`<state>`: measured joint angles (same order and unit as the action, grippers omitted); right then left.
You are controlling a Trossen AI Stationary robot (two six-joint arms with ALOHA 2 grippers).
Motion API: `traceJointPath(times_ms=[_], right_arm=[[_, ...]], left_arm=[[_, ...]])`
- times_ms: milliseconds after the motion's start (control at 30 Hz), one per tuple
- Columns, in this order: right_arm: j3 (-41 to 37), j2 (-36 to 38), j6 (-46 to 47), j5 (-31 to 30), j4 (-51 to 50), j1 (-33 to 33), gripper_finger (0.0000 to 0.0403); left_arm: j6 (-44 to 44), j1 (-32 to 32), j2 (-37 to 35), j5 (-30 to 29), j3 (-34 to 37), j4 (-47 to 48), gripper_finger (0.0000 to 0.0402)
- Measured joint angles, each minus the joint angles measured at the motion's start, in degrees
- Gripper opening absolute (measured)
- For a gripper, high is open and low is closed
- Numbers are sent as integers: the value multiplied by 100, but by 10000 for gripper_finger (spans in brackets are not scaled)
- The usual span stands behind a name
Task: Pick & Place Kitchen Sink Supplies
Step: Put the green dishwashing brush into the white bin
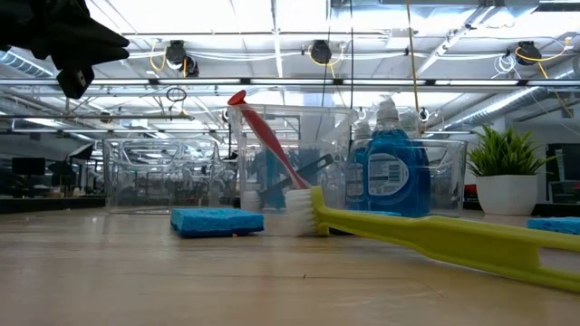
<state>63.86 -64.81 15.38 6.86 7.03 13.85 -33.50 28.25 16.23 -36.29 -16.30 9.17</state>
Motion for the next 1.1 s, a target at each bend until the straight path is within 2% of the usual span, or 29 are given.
traceJointPath(times_ms=[267, 433, 800, 1100], right_arm=[[0, -394, 1174, -448, -592, 1000, 121], [0, -817, 1763, -541, -857, 1333, 121], [0, -1786, 2907, -292, -1082, 1274, 124], [0, -2362, 3277, 255, -1351, 1041, 169]], left_arm=[[-15, 0, 0, 0, 0, -2, 72], [-17, 0, -1, 0, -1, -4, 72], [-19, 0, 0, -1, -1, -4, 72], [-20, 1, 0, 26, -2, 0, 72]])
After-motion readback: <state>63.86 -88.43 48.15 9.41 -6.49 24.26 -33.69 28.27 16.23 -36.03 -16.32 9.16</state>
